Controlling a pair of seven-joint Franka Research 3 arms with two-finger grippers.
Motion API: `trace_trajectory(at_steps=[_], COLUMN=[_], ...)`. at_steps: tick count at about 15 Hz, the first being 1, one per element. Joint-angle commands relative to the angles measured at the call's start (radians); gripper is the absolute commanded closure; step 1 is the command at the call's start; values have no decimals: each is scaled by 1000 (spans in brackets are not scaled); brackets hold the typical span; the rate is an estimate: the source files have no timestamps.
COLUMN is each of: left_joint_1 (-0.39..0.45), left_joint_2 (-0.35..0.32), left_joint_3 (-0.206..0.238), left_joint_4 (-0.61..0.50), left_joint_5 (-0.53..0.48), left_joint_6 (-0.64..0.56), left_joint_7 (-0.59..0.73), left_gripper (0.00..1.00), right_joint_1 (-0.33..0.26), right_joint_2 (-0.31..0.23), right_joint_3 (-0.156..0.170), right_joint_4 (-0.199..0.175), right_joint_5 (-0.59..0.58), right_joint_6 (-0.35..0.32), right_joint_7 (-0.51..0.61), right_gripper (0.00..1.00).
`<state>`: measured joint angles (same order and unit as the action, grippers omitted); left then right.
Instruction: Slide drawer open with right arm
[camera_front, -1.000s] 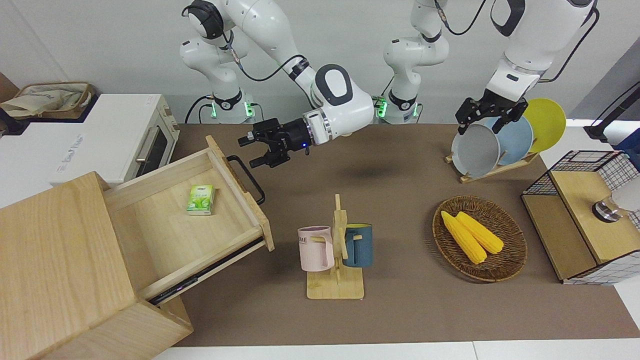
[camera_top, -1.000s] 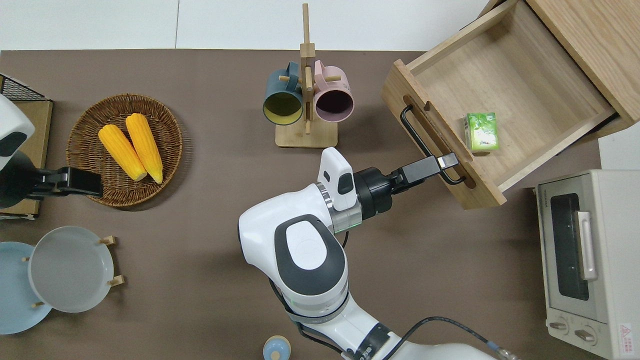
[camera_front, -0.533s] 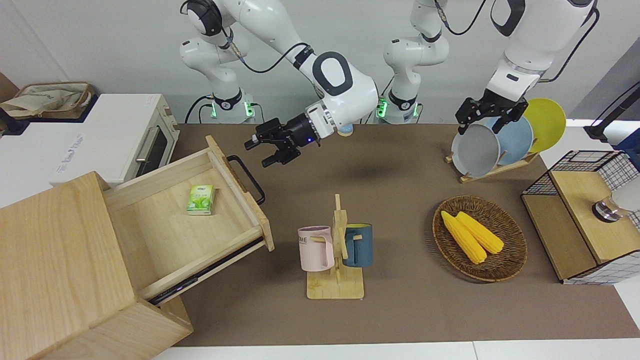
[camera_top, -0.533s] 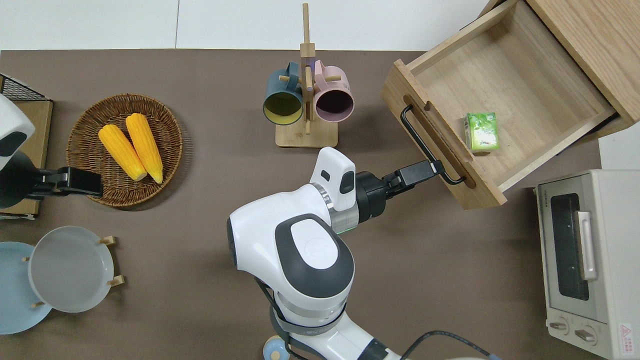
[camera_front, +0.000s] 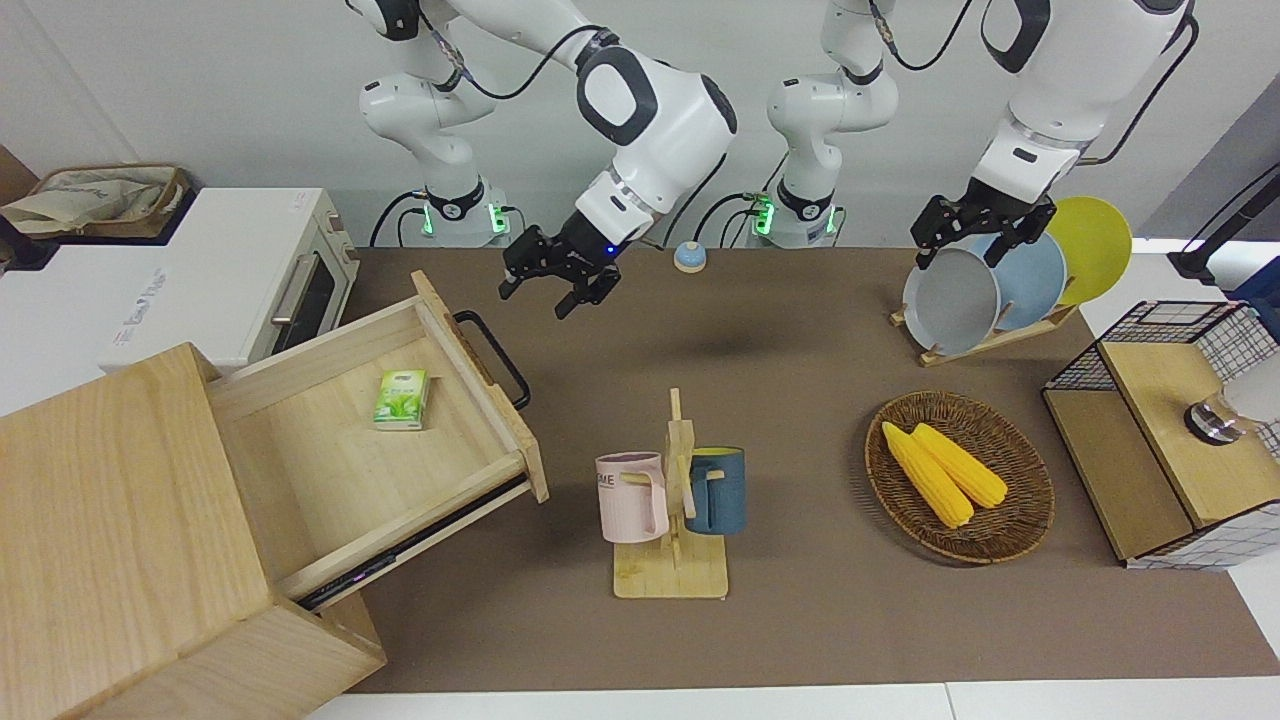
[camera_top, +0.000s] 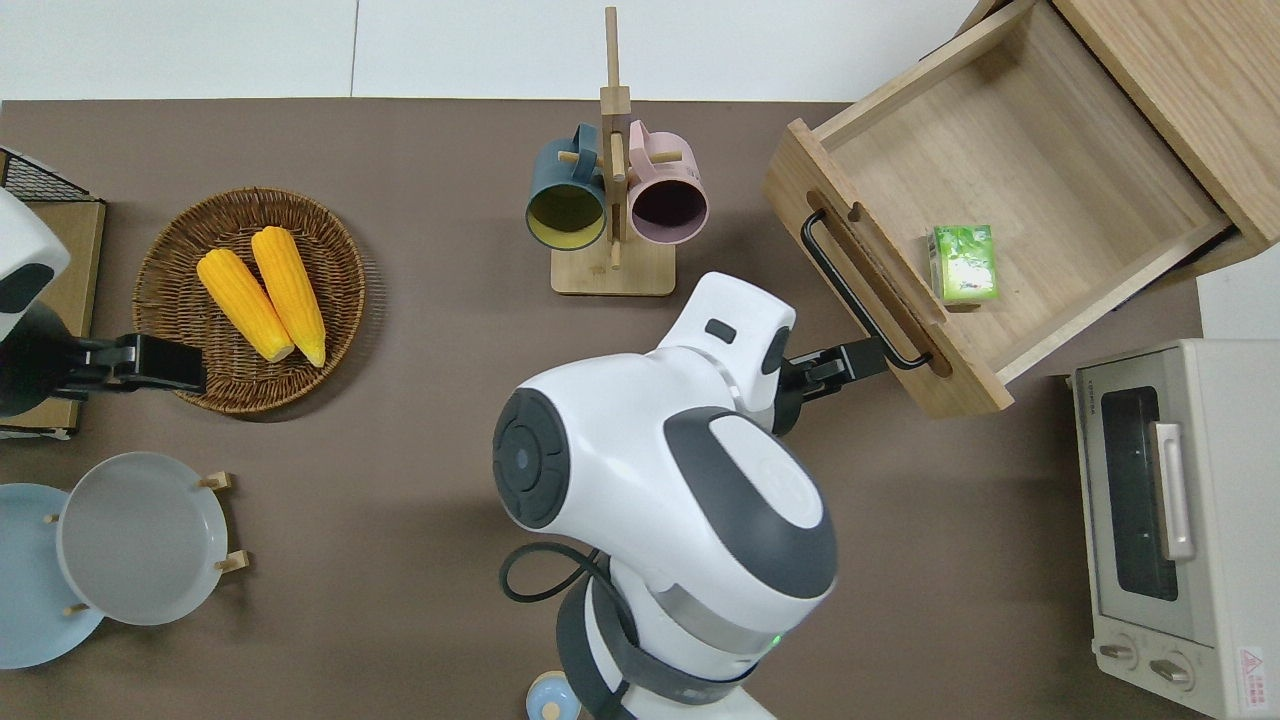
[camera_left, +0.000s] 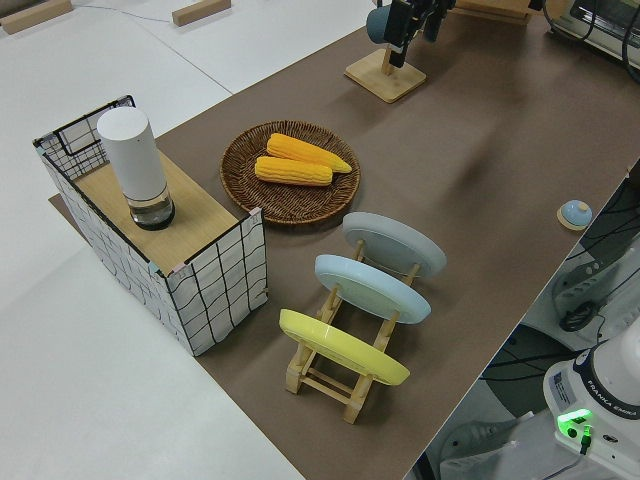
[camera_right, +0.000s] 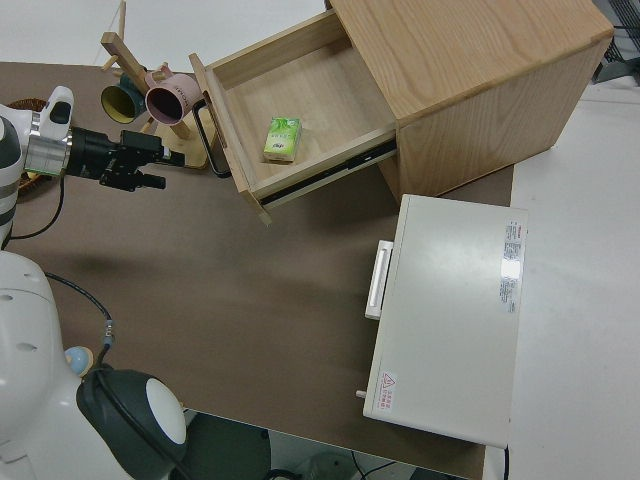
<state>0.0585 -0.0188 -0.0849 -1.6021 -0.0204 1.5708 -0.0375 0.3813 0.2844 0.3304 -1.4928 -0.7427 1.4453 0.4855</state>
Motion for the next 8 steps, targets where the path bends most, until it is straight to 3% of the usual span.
trace_trajectory(at_steps=[1,4,8], left_joint_1=[-5,-5,-5], left_joint_2=[-7,-9,-9], left_joint_3=[4,2,4], left_joint_4=[1,1,1], left_joint_5=[13,13,13], left_joint_6=[-5,-5,-5], left_joint_7=[7,7,5], left_gripper=[5,5,5], right_joint_1=[-67,-128,-241], right_joint_2=[-79,-129,-218], right_joint_3=[-2,2,1], right_joint_4=[-20,-49,-89], right_joint_5=[184,276,478], right_joint_6=[78,127,172], right_joint_7=[-73,-91,-275], right_gripper=[13,13,13])
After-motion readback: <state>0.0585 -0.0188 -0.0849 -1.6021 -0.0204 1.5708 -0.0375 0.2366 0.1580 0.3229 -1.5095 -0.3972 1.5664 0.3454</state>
